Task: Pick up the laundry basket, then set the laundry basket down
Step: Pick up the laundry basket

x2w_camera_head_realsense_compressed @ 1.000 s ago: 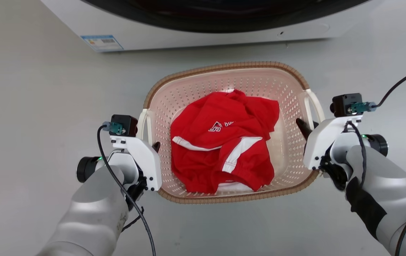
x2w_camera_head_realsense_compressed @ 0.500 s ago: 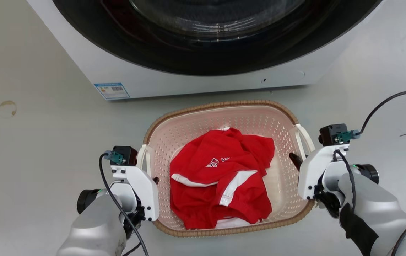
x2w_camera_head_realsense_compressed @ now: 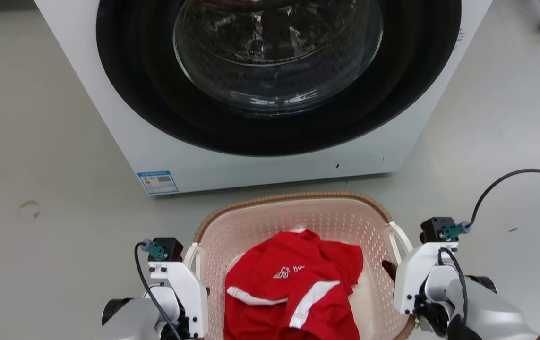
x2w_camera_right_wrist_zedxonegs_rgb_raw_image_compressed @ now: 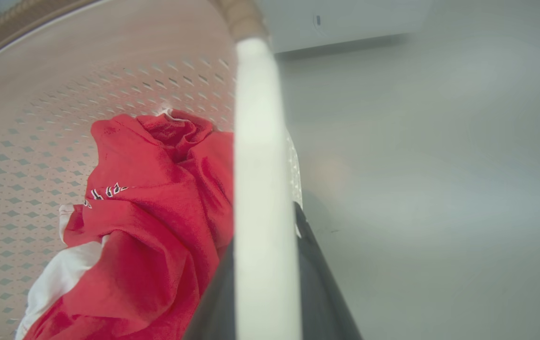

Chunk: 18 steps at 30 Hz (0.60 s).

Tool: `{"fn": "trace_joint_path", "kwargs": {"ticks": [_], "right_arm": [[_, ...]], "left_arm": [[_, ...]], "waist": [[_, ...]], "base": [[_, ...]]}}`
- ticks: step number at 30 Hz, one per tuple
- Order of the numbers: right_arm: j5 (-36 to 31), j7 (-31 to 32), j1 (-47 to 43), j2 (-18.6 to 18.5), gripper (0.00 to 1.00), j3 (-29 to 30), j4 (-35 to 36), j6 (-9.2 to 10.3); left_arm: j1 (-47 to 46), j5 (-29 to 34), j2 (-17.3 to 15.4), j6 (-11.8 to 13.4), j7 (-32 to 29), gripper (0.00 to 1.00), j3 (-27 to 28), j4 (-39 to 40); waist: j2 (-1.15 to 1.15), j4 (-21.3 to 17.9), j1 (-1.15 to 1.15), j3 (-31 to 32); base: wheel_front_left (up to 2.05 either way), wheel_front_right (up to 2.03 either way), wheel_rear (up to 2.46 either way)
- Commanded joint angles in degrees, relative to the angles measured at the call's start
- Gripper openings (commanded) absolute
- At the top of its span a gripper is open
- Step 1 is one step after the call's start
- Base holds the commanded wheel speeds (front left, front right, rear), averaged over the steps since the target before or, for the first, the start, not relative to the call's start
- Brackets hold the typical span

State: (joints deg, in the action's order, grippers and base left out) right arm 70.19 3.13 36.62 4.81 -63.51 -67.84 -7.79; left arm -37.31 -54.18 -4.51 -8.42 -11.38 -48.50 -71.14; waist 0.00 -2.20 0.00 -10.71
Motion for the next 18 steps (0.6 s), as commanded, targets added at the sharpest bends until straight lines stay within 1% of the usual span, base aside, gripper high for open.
{"fn": "trace_joint_path", "kwargs": {"ticks": [1,6,10,14,18], "right_arm": [[0.28,0.36,-1.82,-7.69,0.00,-0.26,-3.65,0.31],[1.99,2.45,-5.40,-7.69,0.00,-1.46,-3.84,0.31],[2.94,4.02,-7.43,-7.69,0.00,-2.58,-4.06,0.31],[3.31,4.27,-8.02,-7.69,0.00,-3.65,-4.35,0.31],[3.83,3.73,-7.63,-7.69,0.00,-4.19,-4.51,0.31]], "left_arm": [[1.15,-0.21,-10.45,0.93,-0.43,0.00,1.33,-2.78],[4.98,-1.21,-10.67,0.93,-2.86,0.00,0.67,-2.70],[7.49,-1.90,-10.99,0.93,-4.23,0.00,-0.04,-1.92],[9.20,-2.21,-11.67,0.93,-4.90,0.00,-0.93,-1.24],[9.57,-2.39,-12.19,0.93,-4.67,0.00,-1.56,-0.76]], "waist": [[0.00,-0.15,0.00,3.34],[0.00,0.16,0.00,9.07],[0.00,0.77,0.00,12.32],[0.00,1.06,0.00,14.35],[0.00,1.26,0.00,14.74]], "base": [[0.00,0.00,0.00],[0.00,0.00,0.00],[0.00,0.00,0.00],[0.00,0.00,0.00],[0.00,0.00,0.00]]}}
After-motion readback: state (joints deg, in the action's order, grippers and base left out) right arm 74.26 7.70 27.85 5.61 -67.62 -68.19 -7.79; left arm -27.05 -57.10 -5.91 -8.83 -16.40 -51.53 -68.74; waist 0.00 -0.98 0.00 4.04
